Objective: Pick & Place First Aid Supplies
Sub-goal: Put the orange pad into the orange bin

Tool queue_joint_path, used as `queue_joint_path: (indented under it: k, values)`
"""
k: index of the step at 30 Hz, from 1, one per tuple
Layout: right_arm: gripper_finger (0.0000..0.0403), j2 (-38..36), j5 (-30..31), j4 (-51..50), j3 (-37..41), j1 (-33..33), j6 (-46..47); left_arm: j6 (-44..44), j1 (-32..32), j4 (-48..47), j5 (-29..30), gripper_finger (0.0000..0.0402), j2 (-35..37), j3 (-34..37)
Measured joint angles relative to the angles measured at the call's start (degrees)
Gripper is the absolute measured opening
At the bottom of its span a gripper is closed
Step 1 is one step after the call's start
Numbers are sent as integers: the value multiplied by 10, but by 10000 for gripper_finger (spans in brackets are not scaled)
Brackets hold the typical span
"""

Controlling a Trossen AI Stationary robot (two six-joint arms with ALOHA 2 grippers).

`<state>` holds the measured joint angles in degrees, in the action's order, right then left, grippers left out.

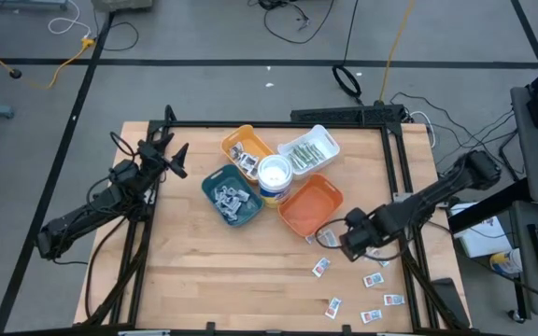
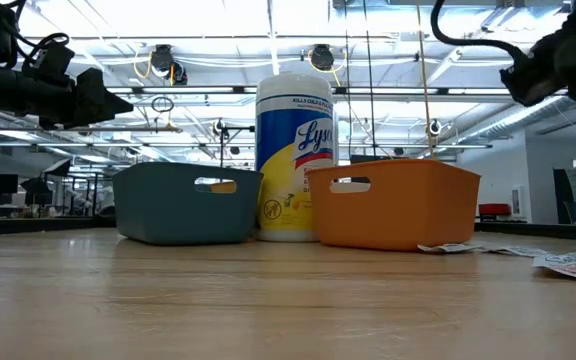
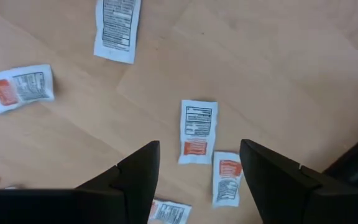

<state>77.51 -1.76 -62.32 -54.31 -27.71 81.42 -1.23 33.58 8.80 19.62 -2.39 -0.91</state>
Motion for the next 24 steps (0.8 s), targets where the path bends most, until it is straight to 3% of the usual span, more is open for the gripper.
queue_joint_path:
  k: [5,12,20,24]
  values:
    - [200,30,1,22,4,-9,-6,0,0,0,0,308,0,0]
    - [196,50,-32,128,75,-9,-8,0,0,0,0,308,0,0]
    - [195,50,-45,170,115,-9,3,0,0,0,0,308,0,0]
    - [173,49,-67,209,129,-9,4,0,0,0,0,308,0,0]
